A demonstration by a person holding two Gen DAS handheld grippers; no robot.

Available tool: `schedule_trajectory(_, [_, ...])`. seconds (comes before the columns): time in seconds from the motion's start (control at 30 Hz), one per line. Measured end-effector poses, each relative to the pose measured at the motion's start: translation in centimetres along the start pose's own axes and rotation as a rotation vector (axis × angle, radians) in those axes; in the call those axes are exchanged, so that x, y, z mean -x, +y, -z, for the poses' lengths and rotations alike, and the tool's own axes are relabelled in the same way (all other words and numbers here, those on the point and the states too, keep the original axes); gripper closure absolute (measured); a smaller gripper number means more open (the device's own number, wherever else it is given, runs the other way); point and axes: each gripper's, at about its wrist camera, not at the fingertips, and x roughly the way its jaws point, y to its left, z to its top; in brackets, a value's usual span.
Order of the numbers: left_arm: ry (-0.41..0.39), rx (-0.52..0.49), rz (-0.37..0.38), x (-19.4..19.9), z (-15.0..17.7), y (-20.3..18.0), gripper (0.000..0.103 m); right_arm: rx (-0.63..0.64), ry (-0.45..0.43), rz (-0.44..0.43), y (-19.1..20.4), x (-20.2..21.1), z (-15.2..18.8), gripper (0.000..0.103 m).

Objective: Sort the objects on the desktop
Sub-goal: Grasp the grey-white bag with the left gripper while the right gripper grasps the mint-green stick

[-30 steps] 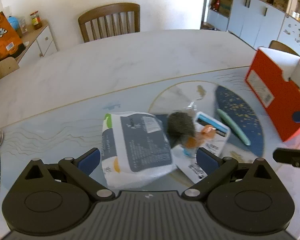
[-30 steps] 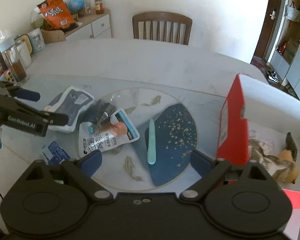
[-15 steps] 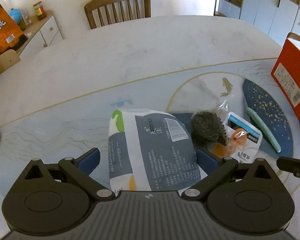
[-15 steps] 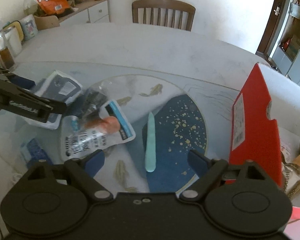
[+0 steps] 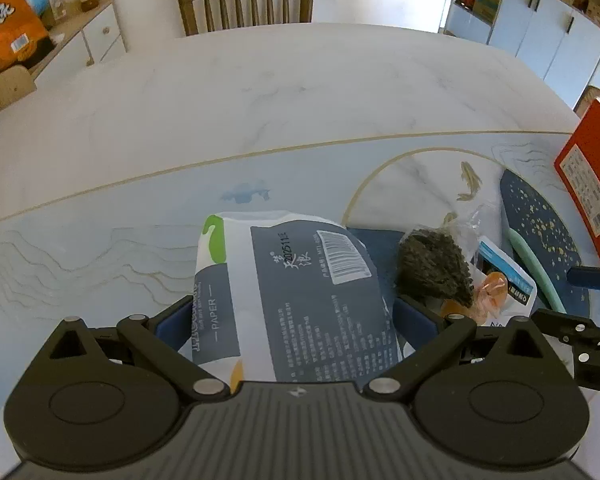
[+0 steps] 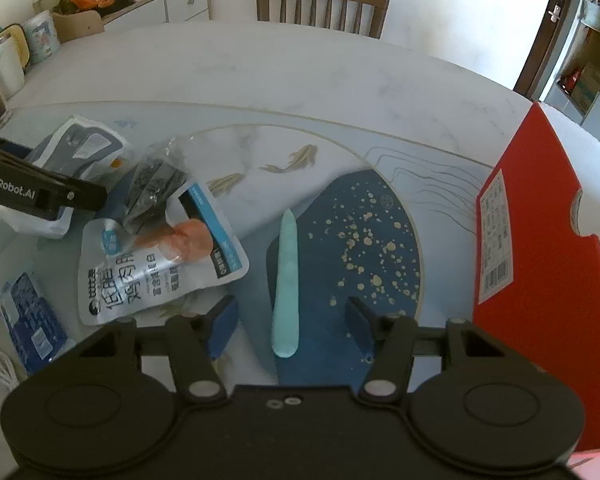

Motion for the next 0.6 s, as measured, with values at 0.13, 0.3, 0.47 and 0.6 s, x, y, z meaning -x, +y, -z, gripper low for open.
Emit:
schedule_trajectory(0.13, [0.005, 0.008, 0.007, -0.22, -0.11, 0.06, 0.001, -0.011, -0.006, -0.004, -0.17, -0.33, -0.26, 0.047])
schedule_trajectory(0.3, [0.006, 0.024, 0.015, -0.23, -0.12, 0.32, 0.003, -0.03, -0.01, -0.016, -0.41, -0.52, -0.4, 0.054])
schedule_trajectory(0.47, [0.008, 0.029, 0.02, -0.04, -0.13, 0.4, 0.01, -0.034, -0.008, -0.018, -0.46, -0.53, -0.58, 0.064])
schedule_trajectory(0.6, [-0.002, 0.032, 0.019, 0.49, -0.01, 0.55, 0.019, -0.028, 0.004, -0.019, -0.65, -0.44, -0.79, 0.088])
